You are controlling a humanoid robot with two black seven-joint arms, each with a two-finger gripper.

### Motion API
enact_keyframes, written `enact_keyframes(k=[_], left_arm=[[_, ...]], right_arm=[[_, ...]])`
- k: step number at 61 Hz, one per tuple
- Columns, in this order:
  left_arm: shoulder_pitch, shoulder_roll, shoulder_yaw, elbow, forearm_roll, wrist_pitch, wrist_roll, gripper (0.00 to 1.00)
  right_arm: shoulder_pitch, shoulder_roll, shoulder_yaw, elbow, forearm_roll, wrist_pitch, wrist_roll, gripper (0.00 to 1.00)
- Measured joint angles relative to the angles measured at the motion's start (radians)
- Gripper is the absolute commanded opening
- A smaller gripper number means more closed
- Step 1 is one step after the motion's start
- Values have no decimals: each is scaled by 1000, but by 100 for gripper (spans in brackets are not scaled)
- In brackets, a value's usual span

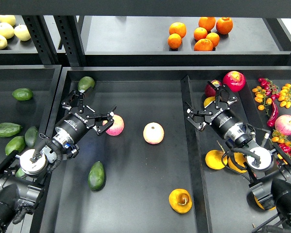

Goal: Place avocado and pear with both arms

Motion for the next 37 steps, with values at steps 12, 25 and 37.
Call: enact_keyframes(k=[12,25,37], left_arm=[[-1,0,0,0,0,0,0,99],[-1,0,-1,0,0,0,0,99],[0,0,-1,4,0,0,6,99]], right_arm=[[0,0,0,1,0,0,0,100],[0,0,0,1,0,0,0,100],[0,0,0,0,0,0,-1,100]])
